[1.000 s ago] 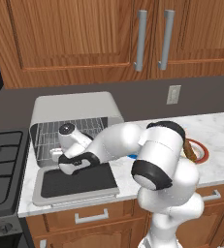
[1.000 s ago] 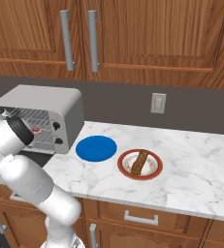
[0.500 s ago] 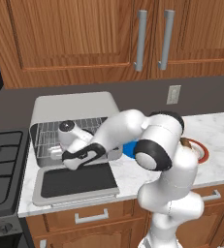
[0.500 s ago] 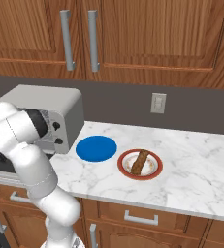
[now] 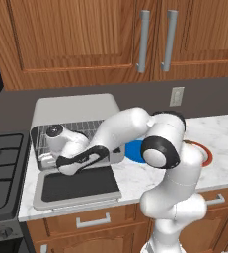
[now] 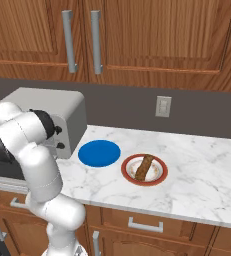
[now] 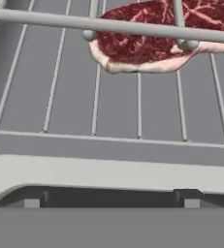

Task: Open the toaster oven door. Place the baguette on the top rack in the toaster oven and place the steak on the bottom rack.

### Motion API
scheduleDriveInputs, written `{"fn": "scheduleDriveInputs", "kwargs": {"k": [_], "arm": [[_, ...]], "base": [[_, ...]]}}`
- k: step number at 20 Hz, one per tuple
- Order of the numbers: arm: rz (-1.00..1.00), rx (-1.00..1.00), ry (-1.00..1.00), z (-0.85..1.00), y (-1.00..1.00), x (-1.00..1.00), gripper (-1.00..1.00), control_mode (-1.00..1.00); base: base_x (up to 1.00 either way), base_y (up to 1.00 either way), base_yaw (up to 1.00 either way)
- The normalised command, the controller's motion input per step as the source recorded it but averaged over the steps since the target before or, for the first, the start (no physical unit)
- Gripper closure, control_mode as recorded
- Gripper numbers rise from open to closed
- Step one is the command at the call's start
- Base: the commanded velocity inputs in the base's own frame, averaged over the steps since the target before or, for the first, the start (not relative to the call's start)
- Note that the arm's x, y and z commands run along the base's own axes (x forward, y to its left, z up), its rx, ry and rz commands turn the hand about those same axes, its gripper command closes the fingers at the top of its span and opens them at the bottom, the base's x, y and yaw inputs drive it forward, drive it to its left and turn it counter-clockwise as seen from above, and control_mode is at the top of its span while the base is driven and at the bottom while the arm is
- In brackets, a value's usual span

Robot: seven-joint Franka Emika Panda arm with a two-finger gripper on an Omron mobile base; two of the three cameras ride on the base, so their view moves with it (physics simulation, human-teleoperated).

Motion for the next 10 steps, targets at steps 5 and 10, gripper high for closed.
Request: {"fn": "scheduleDriveInputs", "kwargs": {"k": [5,10], "arm": [[0.04,-0.13,-0.17,0.28,0.05,-0.40,-1.00,-1.00],[0.04,-0.17,-0.29,0.30,-0.04,-0.22,-1.00,-1.00]], "base": [[0.00,0.00,0.00],[0.00,0.00,0.00]]}}
